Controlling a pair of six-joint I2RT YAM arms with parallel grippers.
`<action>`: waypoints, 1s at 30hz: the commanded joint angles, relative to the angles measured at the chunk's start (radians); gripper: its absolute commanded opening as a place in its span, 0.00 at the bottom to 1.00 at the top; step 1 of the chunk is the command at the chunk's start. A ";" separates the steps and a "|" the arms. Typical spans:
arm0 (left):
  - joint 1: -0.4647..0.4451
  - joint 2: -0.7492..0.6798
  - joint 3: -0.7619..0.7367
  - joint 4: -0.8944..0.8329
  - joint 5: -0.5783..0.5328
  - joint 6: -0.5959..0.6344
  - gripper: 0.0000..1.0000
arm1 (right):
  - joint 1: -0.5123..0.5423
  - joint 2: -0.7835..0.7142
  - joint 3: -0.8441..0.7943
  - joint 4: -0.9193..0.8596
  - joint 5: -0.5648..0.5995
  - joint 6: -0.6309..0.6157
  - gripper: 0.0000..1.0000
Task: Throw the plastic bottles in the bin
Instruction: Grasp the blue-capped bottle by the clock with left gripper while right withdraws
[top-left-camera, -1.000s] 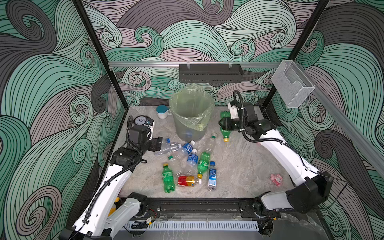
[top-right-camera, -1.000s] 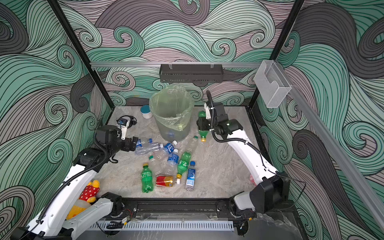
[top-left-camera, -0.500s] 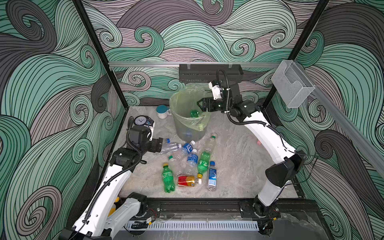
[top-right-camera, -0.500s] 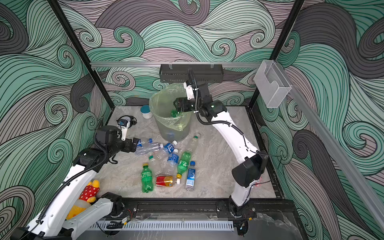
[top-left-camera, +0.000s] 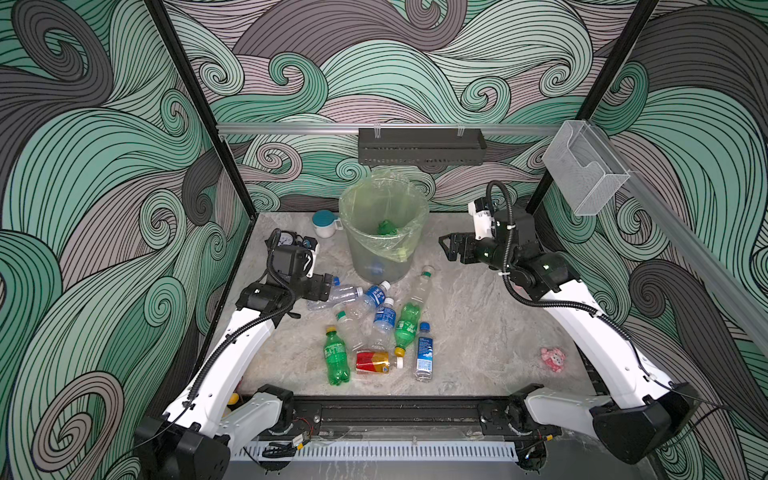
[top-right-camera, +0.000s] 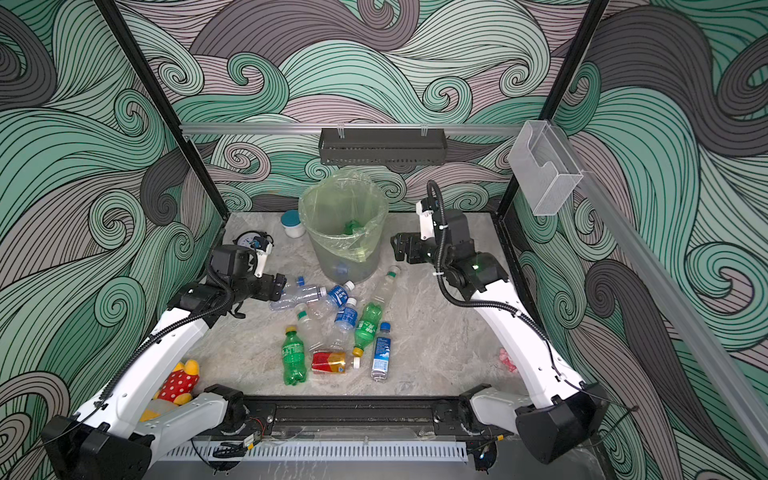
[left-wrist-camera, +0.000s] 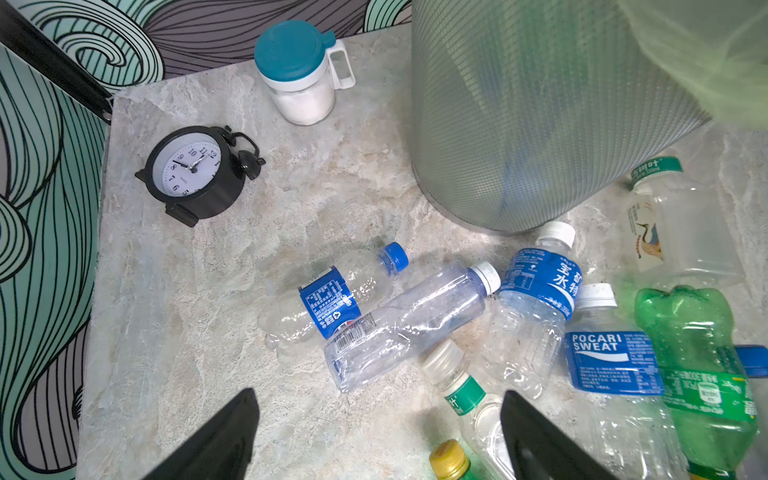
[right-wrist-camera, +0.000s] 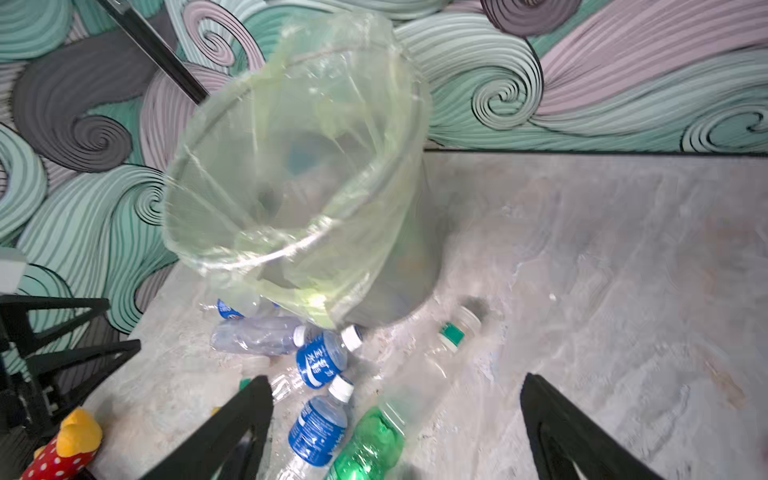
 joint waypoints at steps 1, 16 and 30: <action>0.006 0.039 -0.005 0.019 0.014 0.030 0.91 | -0.019 -0.028 -0.060 0.008 0.031 0.017 0.93; 0.068 0.376 0.170 -0.104 -0.078 0.238 0.73 | -0.051 -0.033 -0.190 0.068 -0.002 0.068 0.93; 0.128 0.668 0.289 -0.133 -0.076 0.378 0.75 | -0.062 -0.080 -0.271 0.096 0.007 0.072 0.93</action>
